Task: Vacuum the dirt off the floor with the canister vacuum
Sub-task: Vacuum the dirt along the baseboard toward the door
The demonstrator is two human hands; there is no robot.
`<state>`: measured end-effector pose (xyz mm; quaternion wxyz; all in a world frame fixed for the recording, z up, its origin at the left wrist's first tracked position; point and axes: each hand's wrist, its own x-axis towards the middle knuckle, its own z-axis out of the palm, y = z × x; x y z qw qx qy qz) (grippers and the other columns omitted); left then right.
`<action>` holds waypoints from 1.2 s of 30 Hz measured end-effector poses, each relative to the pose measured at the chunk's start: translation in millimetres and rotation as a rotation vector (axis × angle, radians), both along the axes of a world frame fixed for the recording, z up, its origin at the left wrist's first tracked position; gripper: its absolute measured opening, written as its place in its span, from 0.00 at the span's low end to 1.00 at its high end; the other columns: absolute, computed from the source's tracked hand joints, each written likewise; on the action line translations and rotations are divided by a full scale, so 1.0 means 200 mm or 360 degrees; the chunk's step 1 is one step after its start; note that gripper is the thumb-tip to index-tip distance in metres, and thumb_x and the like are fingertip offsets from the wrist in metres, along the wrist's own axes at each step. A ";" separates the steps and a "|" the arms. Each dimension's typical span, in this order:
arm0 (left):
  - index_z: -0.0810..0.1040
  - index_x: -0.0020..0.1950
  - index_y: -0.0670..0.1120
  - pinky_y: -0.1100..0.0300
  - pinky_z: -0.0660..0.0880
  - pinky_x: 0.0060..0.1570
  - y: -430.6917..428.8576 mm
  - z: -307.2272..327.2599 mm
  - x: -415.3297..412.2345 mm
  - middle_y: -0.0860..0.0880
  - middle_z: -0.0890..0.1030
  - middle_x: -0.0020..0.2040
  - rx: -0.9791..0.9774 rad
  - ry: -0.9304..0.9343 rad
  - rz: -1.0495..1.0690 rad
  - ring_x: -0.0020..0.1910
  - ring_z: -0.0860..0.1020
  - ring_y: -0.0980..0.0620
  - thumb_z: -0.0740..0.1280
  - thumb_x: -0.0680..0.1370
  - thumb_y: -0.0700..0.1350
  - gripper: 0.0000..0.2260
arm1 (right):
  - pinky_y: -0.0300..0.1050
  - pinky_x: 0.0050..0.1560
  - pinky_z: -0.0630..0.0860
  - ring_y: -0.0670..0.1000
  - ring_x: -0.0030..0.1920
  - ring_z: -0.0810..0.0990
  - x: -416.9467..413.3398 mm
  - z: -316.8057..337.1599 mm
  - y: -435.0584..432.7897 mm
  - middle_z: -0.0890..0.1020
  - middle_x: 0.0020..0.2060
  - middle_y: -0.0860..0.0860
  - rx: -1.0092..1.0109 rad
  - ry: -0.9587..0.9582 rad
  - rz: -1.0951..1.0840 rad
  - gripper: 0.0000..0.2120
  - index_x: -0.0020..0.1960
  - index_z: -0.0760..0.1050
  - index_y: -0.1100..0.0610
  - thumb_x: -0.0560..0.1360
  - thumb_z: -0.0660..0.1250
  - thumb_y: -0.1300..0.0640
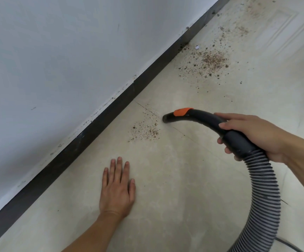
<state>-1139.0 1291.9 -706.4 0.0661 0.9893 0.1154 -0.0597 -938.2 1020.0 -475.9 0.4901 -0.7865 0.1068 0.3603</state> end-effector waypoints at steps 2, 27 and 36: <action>0.63 0.76 0.43 0.47 0.50 0.74 0.00 0.00 0.00 0.43 0.58 0.78 -0.0010 0.0002 -0.0001 0.78 0.54 0.45 0.49 0.80 0.54 0.27 | 0.49 0.32 0.79 0.57 0.34 0.82 -0.03 0.00 -0.02 0.86 0.42 0.60 0.0003 -0.0020 -0.0080 0.15 0.64 0.77 0.43 0.80 0.66 0.54; 0.59 0.78 0.44 0.48 0.45 0.75 0.00 0.01 0.00 0.44 0.54 0.79 -0.0036 0.0000 0.0017 0.78 0.48 0.47 0.47 0.80 0.54 0.28 | 0.46 0.32 0.78 0.58 0.34 0.83 -0.37 -0.04 0.10 0.86 0.43 0.60 0.0052 -0.0042 -0.0036 0.20 0.69 0.74 0.40 0.79 0.67 0.55; 0.58 0.78 0.45 0.49 0.43 0.75 -0.01 0.02 0.00 0.44 0.53 0.79 -0.0037 0.0007 0.0015 0.78 0.48 0.47 0.46 0.80 0.54 0.28 | 0.45 0.30 0.79 0.58 0.33 0.84 -0.44 -0.08 0.18 0.85 0.42 0.59 0.0054 -0.0133 -0.0058 0.22 0.71 0.72 0.41 0.79 0.67 0.55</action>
